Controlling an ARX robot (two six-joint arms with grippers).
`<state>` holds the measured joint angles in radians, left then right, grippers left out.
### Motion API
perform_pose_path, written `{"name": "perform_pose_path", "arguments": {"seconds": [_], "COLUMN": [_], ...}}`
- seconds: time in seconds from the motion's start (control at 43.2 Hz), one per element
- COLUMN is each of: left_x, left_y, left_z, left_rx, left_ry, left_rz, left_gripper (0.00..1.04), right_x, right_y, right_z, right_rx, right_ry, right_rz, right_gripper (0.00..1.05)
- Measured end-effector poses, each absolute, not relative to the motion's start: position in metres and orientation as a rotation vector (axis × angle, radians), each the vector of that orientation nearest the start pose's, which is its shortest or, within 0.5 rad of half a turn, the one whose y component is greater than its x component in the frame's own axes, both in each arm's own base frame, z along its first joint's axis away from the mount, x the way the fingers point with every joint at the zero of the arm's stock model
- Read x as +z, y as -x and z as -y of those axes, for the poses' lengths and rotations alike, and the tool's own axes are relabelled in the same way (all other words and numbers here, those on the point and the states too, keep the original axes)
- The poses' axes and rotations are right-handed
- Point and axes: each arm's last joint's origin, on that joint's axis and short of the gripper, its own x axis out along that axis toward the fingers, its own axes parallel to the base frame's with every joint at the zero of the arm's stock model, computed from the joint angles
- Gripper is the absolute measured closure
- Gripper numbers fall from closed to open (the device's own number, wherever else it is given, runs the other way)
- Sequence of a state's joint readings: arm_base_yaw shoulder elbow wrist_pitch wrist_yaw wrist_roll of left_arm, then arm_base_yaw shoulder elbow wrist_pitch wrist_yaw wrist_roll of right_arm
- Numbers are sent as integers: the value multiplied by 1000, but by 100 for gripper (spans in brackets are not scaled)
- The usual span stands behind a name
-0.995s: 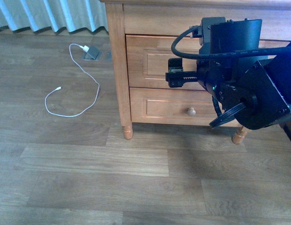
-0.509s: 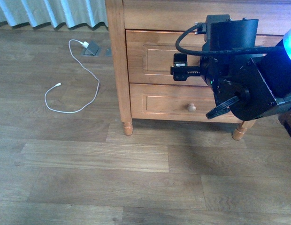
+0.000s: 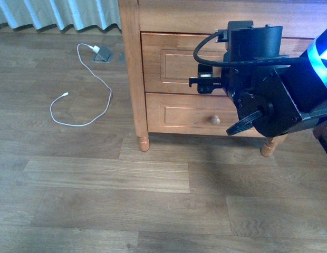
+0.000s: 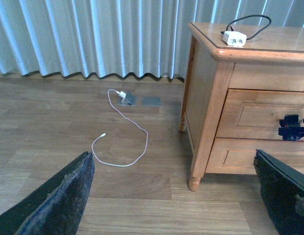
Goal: Put charger into drawer
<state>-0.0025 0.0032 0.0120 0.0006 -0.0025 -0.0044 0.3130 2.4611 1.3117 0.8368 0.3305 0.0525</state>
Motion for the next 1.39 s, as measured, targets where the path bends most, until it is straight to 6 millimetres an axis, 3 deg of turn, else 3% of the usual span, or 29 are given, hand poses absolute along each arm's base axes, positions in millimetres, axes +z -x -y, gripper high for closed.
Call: {"name": "perform_pose_path", "arguments": {"seconds": [0.208,0.255,0.787,0.972,1.389], "left_x": [167,167,167,167,167], "left_y": [-97,-97,-97,-97,-97], "left_z": [0,0,0,0,0], "left_rx": [0,0,0,0,0], "left_ry": [4,4,4,4,4], "left_rz": [9,9,9,9,9], "left_gripper": [6,6,6,6,6], "right_x": [41,41,41,44,56], "right_y": [-451,-451,-432,-406,-319], "right_z": [-135,-135,-123,-116,-94], "right_rx": [-29,-27,24,48,169], "right_ry": [53,53,33,6,-26], "right_rz": [-293,-293,-322,-361,-505], "right_gripper": [76,80,82,82,82]}}
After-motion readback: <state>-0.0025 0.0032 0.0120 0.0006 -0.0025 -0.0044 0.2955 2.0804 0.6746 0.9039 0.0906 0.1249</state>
